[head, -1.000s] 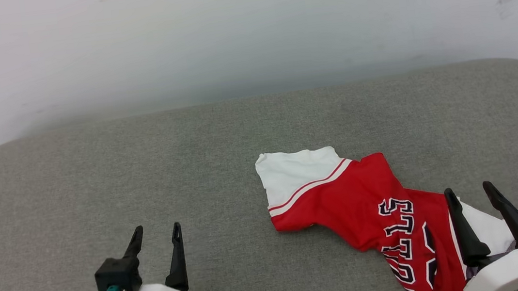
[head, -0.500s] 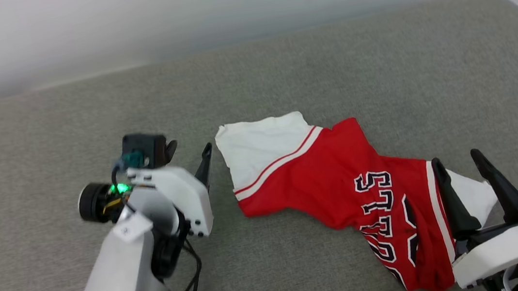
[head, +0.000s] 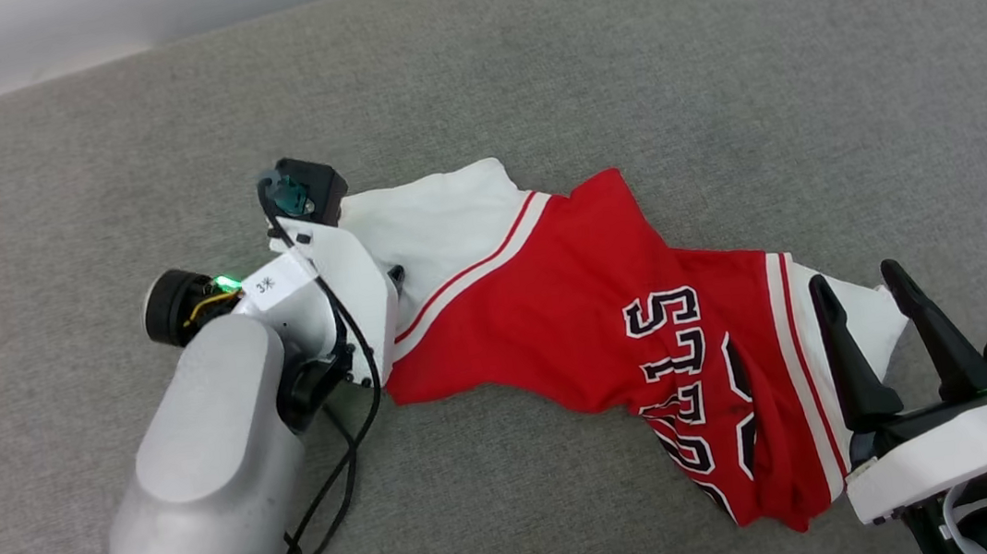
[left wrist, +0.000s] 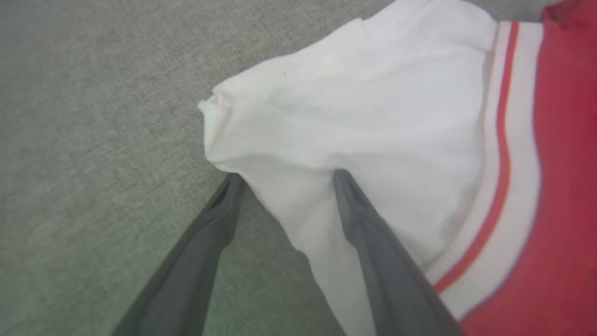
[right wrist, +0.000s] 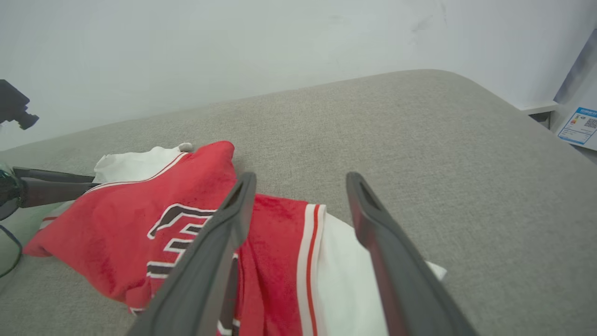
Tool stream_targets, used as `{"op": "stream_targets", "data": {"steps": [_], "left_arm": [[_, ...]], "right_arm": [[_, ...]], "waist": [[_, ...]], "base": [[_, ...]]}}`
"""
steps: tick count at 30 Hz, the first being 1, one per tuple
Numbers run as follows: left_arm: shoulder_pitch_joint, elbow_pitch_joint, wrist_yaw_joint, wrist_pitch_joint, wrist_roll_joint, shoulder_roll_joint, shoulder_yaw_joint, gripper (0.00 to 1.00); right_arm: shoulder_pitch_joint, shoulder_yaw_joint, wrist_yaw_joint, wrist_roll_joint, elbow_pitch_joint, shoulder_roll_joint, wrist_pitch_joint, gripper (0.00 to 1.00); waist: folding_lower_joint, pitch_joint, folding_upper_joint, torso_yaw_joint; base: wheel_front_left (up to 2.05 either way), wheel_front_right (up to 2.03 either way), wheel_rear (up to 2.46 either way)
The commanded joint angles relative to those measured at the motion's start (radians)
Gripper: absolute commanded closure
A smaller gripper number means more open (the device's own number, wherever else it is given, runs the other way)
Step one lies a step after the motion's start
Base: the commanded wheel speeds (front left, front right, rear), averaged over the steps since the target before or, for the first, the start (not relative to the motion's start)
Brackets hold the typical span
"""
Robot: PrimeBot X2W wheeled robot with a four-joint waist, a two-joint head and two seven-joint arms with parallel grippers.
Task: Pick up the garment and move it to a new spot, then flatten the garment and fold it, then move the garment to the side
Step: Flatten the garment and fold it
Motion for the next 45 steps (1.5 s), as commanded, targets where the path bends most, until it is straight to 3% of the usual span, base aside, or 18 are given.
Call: {"op": "stream_targets", "data": {"steps": [1, 8, 10, 11, 18, 24, 34, 38, 45], "left_arm": [[-0.004, 0.031, -0.003, 0.031, 0.008, 0.009, -0.020, 0.00], [0.025, 0.128, -0.011, 0.167, -0.040, -0.006, -0.105, 0.00], [0.024, 0.114, -0.013, 0.142, -0.046, -0.006, -0.126, 0.71], [0.023, 0.103, -0.013, 0.121, -0.051, -0.003, -0.130, 1.00], [-0.001, 0.003, 0.003, -0.086, -0.033, 0.053, -0.106, 1.00], [0.070, -0.138, 0.046, -0.176, -0.043, 0.106, -0.055, 1.00], [0.318, -0.466, 0.163, -0.189, -0.067, 0.196, 0.022, 1.00], [0.483, -0.594, 0.229, -0.176, -0.082, 0.227, 0.058, 1.00], [0.767, -0.680, 0.335, -0.159, -0.147, 0.220, 0.112, 1.00]], "right_arm": [[-0.015, 0.000, 0.000, 0.003, 0.008, 0.002, -0.009, 0.00], [-0.022, 0.001, 0.000, 0.026, 0.042, 0.002, -0.017, 0.00], [-0.019, 0.001, 0.000, 0.030, 0.048, 0.002, -0.017, 0.00], [-0.019, 0.000, 0.000, 0.033, 0.050, 0.002, -0.018, 0.00], [-0.003, -0.029, 0.000, 0.036, 0.067, 0.002, -0.010, 0.00], [0.025, -0.060, 0.000, 0.028, 0.055, 0.002, 0.010, 0.00], [0.067, -0.108, 0.000, 0.010, 0.025, 0.002, 0.056, 0.00], [0.082, -0.122, 0.000, 0.007, 0.017, 0.002, 0.077, 0.00], [0.101, -0.133, 0.000, -0.001, 0.012, 0.002, 0.104, 0.00]], "waist": [[-0.0001, 0.011, 0.0000, -0.011], [-0.0001, 0.013, 0.0000, -0.021], [-0.0001, 0.009, 0.0000, -0.020], [-0.0001, 0.007, 0.0000, -0.020], [-0.0001, -0.040, 0.0000, 0.009], [-0.0001, -0.098, 0.0000, 0.060], [-0.0001, -0.161, 0.0000, 0.153], [-0.0001, -0.183, 0.0000, 0.184], [-0.0001, -0.211, 0.0000, 0.221]], "base": [[0.00, 0.00, 0.00], [0.00, 0.00, 0.00], [0.00, 0.00, 0.00], [0.00, 0.00, 0.00], [0.00, 0.00, 0.00], [0.00, 0.00, 0.00], [0.00, 0.00, 0.00], [0.00, 0.00, 0.00], [0.00, 0.00, 0.00]]}}
